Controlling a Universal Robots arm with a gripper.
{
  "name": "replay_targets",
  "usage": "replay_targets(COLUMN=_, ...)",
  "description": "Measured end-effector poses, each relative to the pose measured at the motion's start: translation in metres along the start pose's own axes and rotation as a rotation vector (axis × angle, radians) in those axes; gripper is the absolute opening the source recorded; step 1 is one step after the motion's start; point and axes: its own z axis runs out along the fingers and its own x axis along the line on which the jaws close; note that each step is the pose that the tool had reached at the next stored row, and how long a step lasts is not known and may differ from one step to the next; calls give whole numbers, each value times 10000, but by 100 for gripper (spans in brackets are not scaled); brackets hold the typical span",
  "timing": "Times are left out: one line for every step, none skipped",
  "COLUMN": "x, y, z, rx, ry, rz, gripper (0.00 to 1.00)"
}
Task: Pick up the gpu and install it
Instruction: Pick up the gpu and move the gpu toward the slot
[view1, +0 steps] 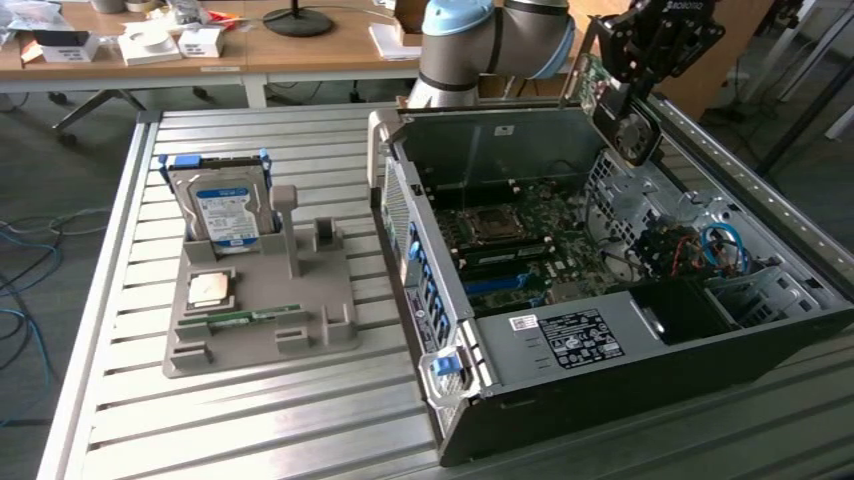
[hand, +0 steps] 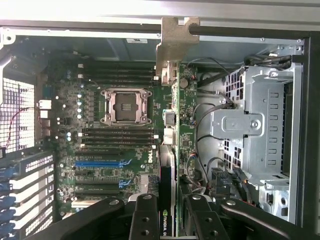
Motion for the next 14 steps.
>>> replay_targets(x=-1, y=0, z=3, rx=-2, ry=0, rz=0, gripper=26)
replay_targets(x=-7, y=0, z=5, rx=-3, ry=0, rz=-3, gripper=26)
replay_targets(x=-14, y=0, z=8, rx=-3, ry=0, rz=-2, gripper=26)
replay_targets(x=-21, y=0, z=10, rx=-2, ry=0, rz=0, gripper=26)
replay_targets(x=-28, y=0, z=12, rx=-2, ry=0, rz=-1, gripper=26)
replay_targets(x=-32, y=0, z=13, rx=-1, ry=0, rz=-1, gripper=26)
replay_targets(x=-36, y=0, z=15, rx=-2, ry=0, rz=0, gripper=26)
replay_targets(x=-40, y=0, z=20, rx=-4, ry=-1, rz=0, gripper=26)
replay_targets(x=-42, y=0, z=26, rx=-4, ry=0, rz=0, gripper=26)
replay_targets(x=-43, y=-1, z=31, rx=-3, ry=0, rz=1, gripper=26)
replay_targets(x=-44, y=-1, z=37, rx=-2, ry=0, rz=2, gripper=26)
replay_targets(x=-45, y=-1, z=39, rx=-2, ry=0, rz=1, gripper=26)
replay_targets(x=-45, y=-1, z=40, rx=-1, ry=0, rz=1, gripper=26)
replay_targets(x=-46, y=-1, z=41, rx=-2, ry=0, rz=0, gripper=26)
